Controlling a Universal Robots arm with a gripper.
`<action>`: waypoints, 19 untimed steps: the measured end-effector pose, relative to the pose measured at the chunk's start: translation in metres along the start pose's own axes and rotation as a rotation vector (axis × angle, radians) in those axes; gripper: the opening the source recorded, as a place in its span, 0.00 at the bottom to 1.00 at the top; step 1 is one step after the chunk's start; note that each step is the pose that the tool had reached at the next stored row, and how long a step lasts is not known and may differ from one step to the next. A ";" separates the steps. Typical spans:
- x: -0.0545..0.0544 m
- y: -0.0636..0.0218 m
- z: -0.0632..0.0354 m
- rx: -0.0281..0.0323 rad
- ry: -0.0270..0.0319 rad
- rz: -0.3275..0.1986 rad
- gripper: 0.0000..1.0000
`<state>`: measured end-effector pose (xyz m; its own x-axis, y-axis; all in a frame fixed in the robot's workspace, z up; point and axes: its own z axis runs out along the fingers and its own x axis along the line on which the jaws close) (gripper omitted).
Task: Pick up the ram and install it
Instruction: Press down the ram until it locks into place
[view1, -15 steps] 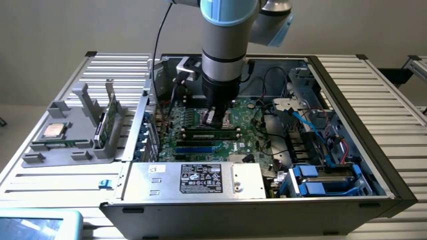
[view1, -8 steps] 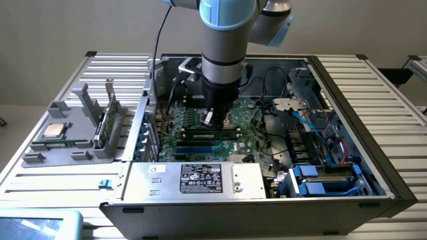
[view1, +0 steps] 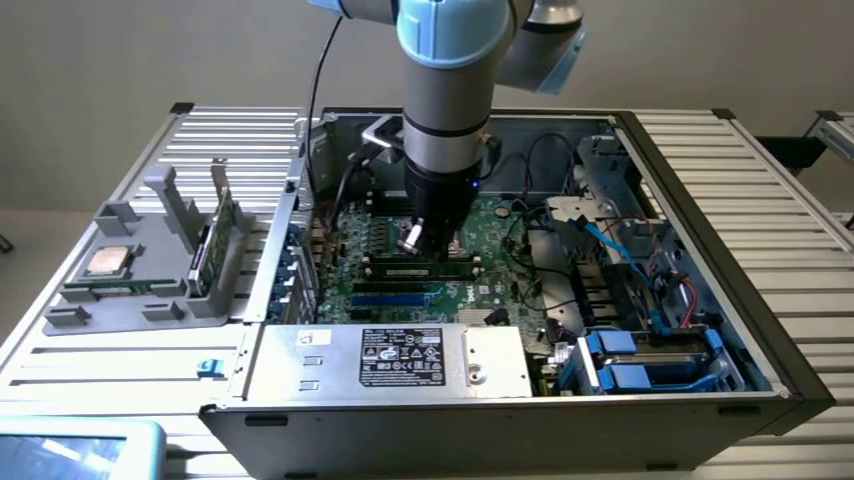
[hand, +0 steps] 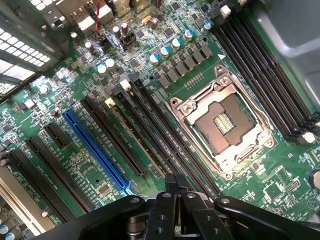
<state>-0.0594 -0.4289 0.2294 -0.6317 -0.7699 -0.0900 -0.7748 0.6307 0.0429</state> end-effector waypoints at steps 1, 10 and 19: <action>0.000 0.0000 0.0005 0.0014 -0.0007 0.016 0.09; 0.000 -0.0001 0.0030 0.0136 -0.0063 0.150 0.09; 0.000 0.0002 0.0001 0.0253 -0.0141 0.240 0.09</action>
<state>-0.0593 -0.4286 0.2293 -0.7969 -0.5967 -0.0941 -0.6019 0.7976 0.0397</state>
